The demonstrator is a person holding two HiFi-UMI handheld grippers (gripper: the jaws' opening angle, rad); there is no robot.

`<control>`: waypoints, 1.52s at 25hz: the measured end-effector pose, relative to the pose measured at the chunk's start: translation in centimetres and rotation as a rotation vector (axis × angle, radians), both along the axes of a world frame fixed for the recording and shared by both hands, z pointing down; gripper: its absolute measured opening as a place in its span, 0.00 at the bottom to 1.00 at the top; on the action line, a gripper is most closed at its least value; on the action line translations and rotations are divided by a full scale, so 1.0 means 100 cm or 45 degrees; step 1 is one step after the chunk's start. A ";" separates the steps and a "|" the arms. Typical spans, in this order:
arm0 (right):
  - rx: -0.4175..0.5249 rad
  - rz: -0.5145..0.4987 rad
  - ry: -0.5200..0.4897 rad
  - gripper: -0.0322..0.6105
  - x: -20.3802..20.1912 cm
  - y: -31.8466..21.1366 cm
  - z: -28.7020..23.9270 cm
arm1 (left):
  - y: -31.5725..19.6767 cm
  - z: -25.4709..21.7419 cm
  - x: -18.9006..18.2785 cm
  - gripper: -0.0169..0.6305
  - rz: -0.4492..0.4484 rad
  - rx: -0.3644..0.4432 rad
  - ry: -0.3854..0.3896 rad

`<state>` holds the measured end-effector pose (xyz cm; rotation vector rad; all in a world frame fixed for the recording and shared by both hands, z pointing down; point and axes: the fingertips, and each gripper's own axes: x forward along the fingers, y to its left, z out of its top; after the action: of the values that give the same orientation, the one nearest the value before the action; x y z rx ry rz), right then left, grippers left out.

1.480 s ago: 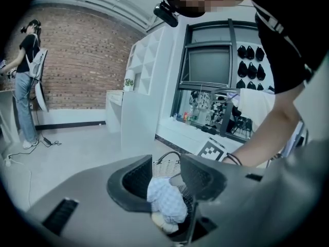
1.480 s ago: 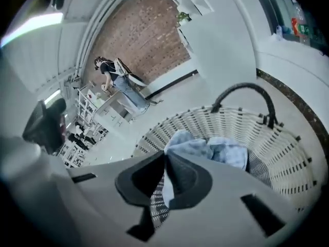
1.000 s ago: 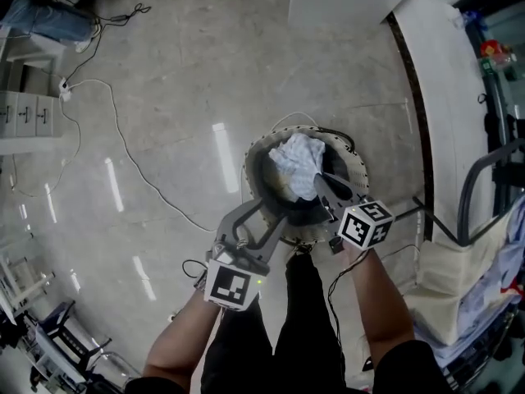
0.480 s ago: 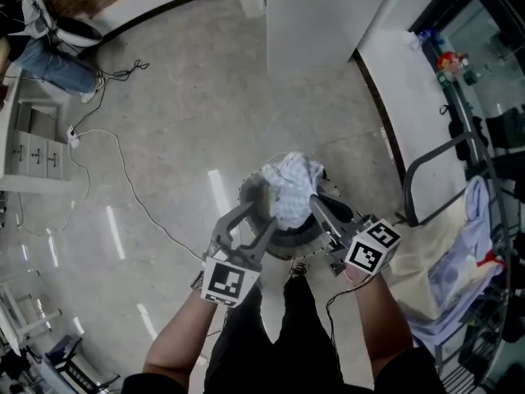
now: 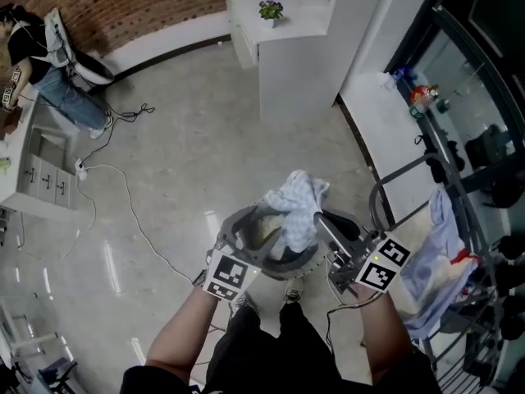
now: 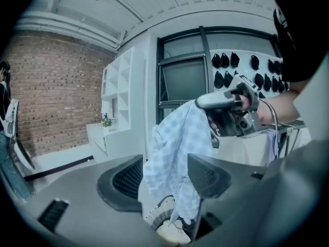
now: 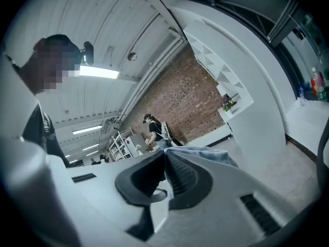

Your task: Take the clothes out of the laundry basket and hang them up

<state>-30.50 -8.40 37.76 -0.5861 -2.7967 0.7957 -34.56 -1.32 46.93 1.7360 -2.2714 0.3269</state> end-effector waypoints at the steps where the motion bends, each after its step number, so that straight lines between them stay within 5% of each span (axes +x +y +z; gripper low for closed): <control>1: 0.018 -0.005 -0.026 0.09 0.002 0.000 -0.017 | -0.005 -0.010 -0.002 0.41 0.011 0.005 -0.014; 6: 0.090 -0.038 -0.147 0.09 0.022 0.002 -0.079 | -0.016 -0.056 -0.007 0.46 0.026 0.070 -0.031; 15: 0.138 -0.124 -0.276 0.09 0.058 -0.009 -0.127 | -0.060 -0.078 0.028 0.49 0.203 0.022 -0.026; 18: 0.140 -0.123 -0.307 0.09 0.071 -0.021 -0.135 | -0.075 -0.085 0.036 0.43 0.164 0.038 -0.050; 20: 0.141 -0.118 -0.321 0.09 0.079 -0.029 -0.139 | -0.082 -0.092 0.040 0.20 0.124 0.061 -0.053; 22: 0.138 -0.112 -0.330 0.09 0.086 -0.036 -0.140 | -0.087 -0.100 0.042 0.08 0.079 0.092 -0.046; 29: 0.079 -0.089 -0.294 0.09 0.113 -0.056 -0.120 | -0.076 -0.146 0.028 0.05 -0.195 0.361 0.099; 38: -0.034 -0.009 -0.227 0.09 0.121 -0.048 -0.096 | -0.060 -0.195 0.043 0.05 -0.146 0.433 0.129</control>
<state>-18.44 -13.21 28.13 -0.7037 -2.9463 0.8184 -30.23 -7.37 27.47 1.7137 -2.4478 -0.1773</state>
